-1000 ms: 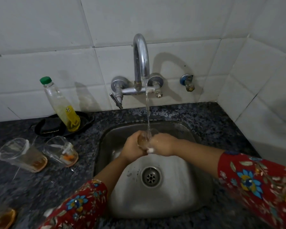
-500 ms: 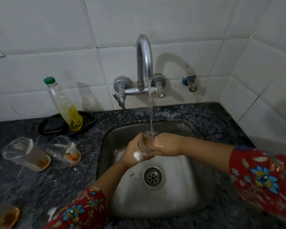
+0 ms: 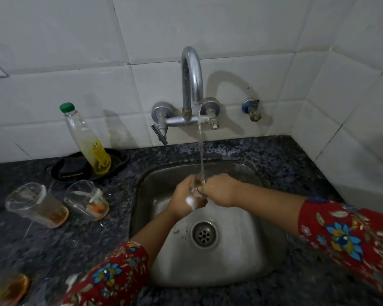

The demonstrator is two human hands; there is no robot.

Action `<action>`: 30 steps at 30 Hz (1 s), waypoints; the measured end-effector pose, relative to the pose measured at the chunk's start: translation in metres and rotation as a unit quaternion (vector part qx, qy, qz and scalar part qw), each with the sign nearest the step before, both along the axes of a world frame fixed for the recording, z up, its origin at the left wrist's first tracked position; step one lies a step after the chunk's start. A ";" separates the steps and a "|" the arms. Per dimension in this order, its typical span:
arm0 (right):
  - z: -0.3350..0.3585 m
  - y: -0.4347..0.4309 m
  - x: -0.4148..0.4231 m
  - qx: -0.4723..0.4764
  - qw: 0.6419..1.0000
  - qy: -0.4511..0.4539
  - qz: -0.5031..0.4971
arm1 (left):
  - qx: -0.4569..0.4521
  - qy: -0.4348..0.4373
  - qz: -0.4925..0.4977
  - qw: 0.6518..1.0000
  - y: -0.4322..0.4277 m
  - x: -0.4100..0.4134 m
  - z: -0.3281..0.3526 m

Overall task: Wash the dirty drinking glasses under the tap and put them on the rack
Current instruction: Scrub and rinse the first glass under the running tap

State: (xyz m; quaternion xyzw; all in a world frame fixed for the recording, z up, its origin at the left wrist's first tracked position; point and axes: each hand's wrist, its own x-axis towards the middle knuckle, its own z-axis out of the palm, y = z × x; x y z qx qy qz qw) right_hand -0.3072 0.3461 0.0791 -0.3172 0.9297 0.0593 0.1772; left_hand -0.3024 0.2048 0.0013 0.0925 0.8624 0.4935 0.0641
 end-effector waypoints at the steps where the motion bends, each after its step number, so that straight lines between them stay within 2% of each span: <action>1: -0.003 -0.004 0.001 0.010 1.000 -0.002 0.001 | 0.017 0.010 0.012 1.000 0.000 0.003 -0.006; 4: -0.006 0.009 0.001 -0.017 0.996 0.057 0.072 | 0.049 -0.023 0.008 0.999 -0.002 0.004 -0.006; 6: -0.009 0.021 0.000 -0.060 0.996 0.069 0.021 | 0.055 -0.068 -0.038 0.995 -0.003 -0.003 -0.003; 8: -0.011 0.019 0.001 -0.060 0.994 0.087 0.024 | 0.041 -0.110 -0.082 0.990 -0.001 -0.013 0.004; 11: -0.002 0.016 -0.001 -0.020 0.997 0.053 -0.055 | -0.021 -0.145 -0.126 0.981 0.013 -0.028 0.016; 14: 0.001 0.024 -0.011 -0.056 0.990 -0.016 -0.132 | -0.064 -0.181 -0.137 0.972 0.028 -0.035 0.029; 16: 0.001 0.022 -0.011 -0.028 0.991 -0.012 -0.132 | -0.045 -0.149 -0.100 0.983 0.031 -0.034 0.029; 19: -0.001 0.014 0.001 0.027 0.998 0.029 -0.058 | -0.017 -0.050 -0.071 0.996 0.019 -0.023 0.008; 21: -0.008 0.016 0.005 0.006 0.997 0.065 0.030 | -0.003 -0.036 -0.030 0.999 0.011 -0.007 0.001; 23: -0.013 0.017 0.006 0.007 0.991 0.108 0.077 | 0.043 0.014 0.006 0.999 0.010 0.005 -0.001; 24: -0.014 0.011 0.007 0.005 0.992 0.116 0.059 | 0.058 0.064 0.024 0.996 0.013 0.011 0.001; 26: -0.013 -0.008 0.010 -0.013 0.997 0.075 0.005 | 0.085 0.117 0.110 0.983 0.019 0.018 0.006; 28: -0.014 -0.015 0.005 -0.052 0.997 0.057 0.016 | 0.099 0.116 0.158 0.976 0.018 0.023 0.011; 30: -0.010 -0.006 0.002 -0.047 0.990 0.093 0.095 | 0.109 0.058 0.096 0.988 0.005 0.022 0.012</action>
